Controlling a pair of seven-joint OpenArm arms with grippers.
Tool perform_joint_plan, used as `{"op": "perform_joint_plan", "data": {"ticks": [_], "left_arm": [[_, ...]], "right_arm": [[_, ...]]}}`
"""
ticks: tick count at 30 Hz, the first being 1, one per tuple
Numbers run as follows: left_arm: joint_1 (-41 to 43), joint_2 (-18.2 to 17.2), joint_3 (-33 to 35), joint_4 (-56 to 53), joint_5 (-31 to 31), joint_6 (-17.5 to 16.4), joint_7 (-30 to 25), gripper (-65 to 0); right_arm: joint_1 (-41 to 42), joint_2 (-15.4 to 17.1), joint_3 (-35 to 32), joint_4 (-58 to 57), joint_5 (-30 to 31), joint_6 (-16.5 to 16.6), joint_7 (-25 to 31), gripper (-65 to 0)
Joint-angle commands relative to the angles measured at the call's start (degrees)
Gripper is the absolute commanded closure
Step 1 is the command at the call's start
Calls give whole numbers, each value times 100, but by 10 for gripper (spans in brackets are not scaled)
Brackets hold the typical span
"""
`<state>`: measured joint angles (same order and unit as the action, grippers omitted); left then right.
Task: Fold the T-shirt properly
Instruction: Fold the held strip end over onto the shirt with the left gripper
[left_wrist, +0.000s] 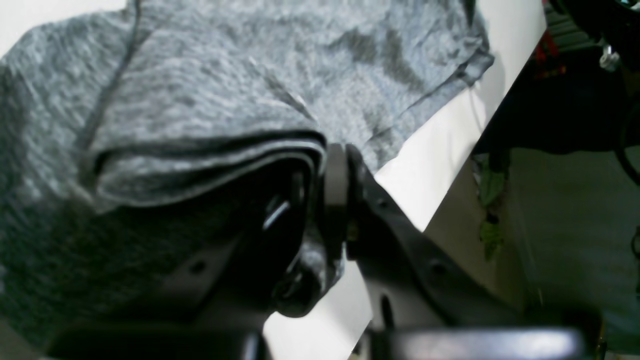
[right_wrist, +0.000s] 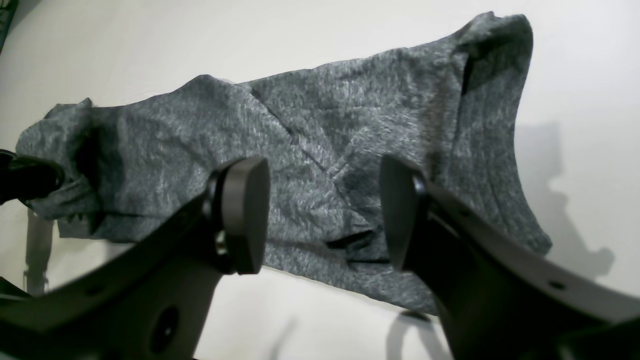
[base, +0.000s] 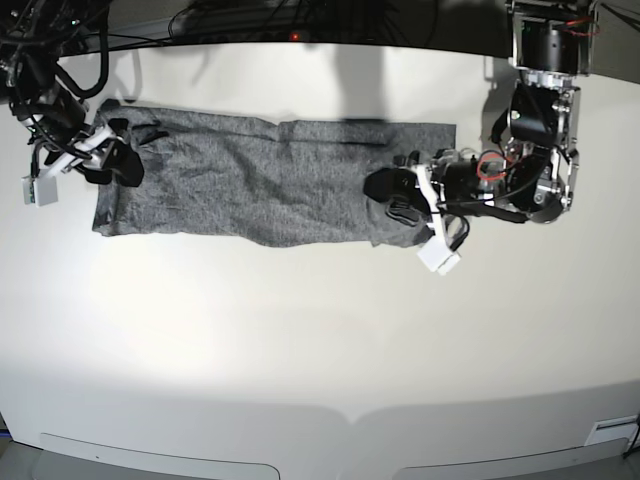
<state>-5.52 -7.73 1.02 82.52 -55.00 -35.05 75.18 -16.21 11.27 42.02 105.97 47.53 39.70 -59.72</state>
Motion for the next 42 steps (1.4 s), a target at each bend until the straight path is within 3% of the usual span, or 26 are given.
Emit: {"op": "perform_joint_plan", "data": {"ticks": [1, 9, 26, 28, 30, 39, 42], "left_arm": [[-101, 74, -22, 98, -155, -33, -81, 0], [-98, 407, -17, 96, 463, -33, -439, 0], [-20, 422, -17, 96, 205, -33, -442, -3], [-22, 422, -17, 96, 205, -33, -546, -115], [-22, 422, -17, 96, 205, -33, -732, -185], [-22, 422, -17, 96, 210, -35, -754, -196], [-22, 417, -17, 96, 632, -35, -748, -196]], "right_arm": [[33, 79, 35, 118, 116, 30, 94, -351], [33, 79, 35, 118, 114, 30, 92, -351], [35, 79, 35, 116, 116, 30, 98, -351], [35, 79, 33, 118, 116, 30, 96, -351], [35, 79, 35, 118, 116, 30, 96, -352], [35, 79, 35, 118, 116, 30, 96, -352], [33, 79, 33, 118, 114, 30, 96, -351]]}}
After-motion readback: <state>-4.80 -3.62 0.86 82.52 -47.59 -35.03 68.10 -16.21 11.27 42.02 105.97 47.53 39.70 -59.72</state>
